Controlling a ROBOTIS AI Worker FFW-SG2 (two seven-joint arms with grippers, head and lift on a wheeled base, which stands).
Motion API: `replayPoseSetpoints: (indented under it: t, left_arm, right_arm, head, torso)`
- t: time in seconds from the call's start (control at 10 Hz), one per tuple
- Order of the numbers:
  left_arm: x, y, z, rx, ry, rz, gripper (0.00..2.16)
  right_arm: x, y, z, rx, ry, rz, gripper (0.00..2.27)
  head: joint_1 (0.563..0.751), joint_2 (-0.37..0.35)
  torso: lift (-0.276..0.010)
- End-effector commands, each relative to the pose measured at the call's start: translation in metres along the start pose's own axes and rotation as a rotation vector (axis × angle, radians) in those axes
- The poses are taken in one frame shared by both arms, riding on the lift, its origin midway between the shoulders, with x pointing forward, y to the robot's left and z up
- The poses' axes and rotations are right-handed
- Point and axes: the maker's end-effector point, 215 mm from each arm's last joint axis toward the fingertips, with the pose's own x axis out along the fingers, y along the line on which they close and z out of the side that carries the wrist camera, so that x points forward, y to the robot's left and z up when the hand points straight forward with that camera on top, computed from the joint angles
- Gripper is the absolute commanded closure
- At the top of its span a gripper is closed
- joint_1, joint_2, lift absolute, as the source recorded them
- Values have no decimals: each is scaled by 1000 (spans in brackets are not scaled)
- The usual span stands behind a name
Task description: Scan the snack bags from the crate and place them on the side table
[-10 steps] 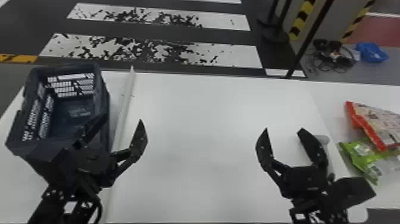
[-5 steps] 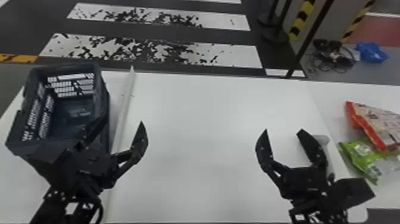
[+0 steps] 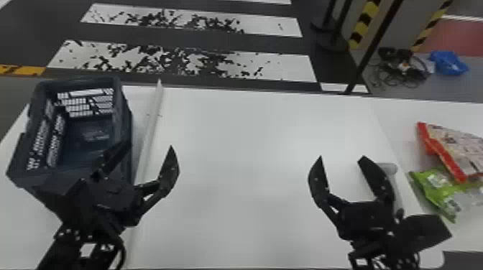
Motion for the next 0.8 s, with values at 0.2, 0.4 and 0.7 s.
replayPoseSetpoints:
  t: [0.2,0.4,0.7]
  left_arm:
    - [1,-1,0,-5,0,0,87]
    - [-1,0,-1,-5,3,2,87]
    - [-2,-1,-1,-6,1,0,87]
  right_arm:
    - [0,0,0,1,0,-2,39]
    - [0,0,0,2,0,-1,39]
    - [0,0,3,0,-11,-1,39]
  head:
    - [695,-91]
    - [695,-91]
    - [695,-90]
  torso:
    - [-95]
    - [-95]
    - [-95]
